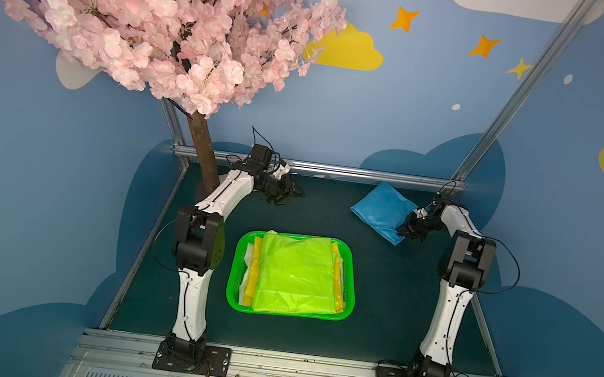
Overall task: Put the folded raincoat in the basket
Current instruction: Move the raincoat to the center of the board.
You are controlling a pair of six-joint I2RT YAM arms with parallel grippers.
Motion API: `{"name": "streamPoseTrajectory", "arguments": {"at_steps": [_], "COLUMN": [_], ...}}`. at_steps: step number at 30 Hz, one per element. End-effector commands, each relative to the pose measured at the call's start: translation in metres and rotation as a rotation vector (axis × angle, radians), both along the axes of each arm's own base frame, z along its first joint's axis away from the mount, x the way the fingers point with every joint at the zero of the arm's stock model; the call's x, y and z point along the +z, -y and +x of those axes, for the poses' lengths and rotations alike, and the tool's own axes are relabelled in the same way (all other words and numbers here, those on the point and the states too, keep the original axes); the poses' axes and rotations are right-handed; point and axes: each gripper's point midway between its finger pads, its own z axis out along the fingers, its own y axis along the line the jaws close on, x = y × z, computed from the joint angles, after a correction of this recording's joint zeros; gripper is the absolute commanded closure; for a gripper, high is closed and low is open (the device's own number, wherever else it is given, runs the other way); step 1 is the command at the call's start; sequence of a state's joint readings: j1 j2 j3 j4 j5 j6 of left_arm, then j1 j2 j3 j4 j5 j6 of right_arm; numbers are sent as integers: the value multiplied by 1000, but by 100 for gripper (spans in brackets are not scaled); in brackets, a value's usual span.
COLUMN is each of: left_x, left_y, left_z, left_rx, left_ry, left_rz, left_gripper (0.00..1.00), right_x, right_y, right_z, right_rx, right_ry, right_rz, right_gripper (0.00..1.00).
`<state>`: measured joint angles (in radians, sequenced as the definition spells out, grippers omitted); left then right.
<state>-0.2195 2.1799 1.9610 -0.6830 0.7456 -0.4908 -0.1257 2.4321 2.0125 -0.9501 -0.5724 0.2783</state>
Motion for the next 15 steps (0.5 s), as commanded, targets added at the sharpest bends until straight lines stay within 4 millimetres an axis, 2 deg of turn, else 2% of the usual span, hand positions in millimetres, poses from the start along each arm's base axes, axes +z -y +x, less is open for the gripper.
{"name": "streamPoseTrajectory", "arguments": {"at_steps": [1,3,5,6,7,10,12,15], "left_x": [-11,-17,-22,-24,-24,-26,-26,-26], "left_y": [33,39,42,42,42,41,41,41], "left_z": [-17,-17,-18,-19,-20,-21,-22,-22], "left_rx": [-107,-122,-125,-130,-131,-136,-136,-135], "left_ry": [-34,-40,-51,-54,-53,-52,-54,-52], "left_rz": [3,3,3,2,4,8,7,4], "left_gripper": [41,41,41,41,41,41,41,41], "right_x": [11,17,25,30,35,51,58,53], "right_y": [-51,-60,-57,-49,-40,-10,6,25], "right_z": [-34,-45,-50,-50,-48,-40,-35,-26], "right_rx": [136,166,147,117,80,-34,-98,-163], "right_ry": [-37,-29,-4,10,23,75,95,86], "right_rz": [82,80,75,63,49,34,46,43], "right_gripper": [82,81,73,57,45,30,25,24]}}
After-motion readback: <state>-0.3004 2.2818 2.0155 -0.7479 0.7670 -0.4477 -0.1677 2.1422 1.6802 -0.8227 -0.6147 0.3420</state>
